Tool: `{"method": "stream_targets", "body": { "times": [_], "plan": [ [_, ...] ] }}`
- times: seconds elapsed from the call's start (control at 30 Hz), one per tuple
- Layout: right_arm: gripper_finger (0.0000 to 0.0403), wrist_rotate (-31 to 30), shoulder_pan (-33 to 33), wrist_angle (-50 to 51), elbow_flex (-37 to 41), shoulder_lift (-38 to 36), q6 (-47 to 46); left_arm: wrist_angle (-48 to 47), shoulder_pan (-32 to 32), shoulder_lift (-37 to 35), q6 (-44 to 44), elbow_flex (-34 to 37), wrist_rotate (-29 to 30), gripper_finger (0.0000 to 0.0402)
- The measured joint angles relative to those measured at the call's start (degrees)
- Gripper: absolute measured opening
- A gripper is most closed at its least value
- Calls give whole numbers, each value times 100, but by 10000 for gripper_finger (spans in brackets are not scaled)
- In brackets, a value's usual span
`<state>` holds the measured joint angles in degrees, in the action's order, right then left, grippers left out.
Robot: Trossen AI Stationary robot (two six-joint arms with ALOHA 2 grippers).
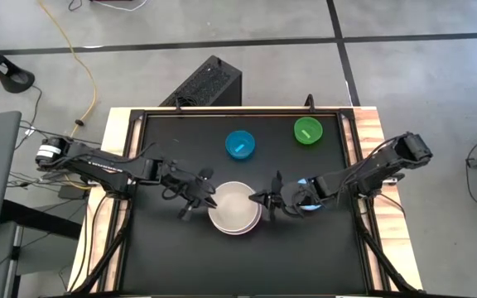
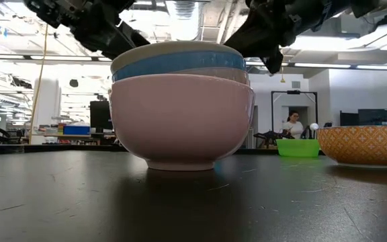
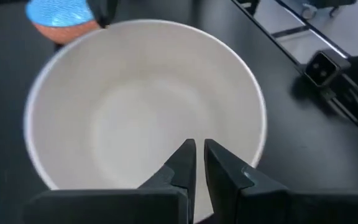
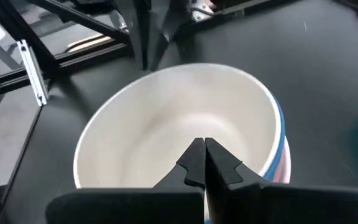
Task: Nest bowls inside each other
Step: Stack the white bowl into the transparent blue bowl
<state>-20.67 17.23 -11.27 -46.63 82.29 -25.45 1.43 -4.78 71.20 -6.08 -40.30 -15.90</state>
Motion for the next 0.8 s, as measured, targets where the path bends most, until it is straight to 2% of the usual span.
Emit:
{"method": "stream_targets", "body": {
  "times": [0.17,0.33,0.8],
  "plan": [
    [13,-14,-9,-14,-3,148,-167,390,-16,0,-12,217,-312,20],
    [13,0,-41,-13,-2,331,-171,621,-130,0,12,291,-365,19],
    [13,-2,-94,100,0,275,-120,572,-477,13,188,357,174,19]
  ]
}}
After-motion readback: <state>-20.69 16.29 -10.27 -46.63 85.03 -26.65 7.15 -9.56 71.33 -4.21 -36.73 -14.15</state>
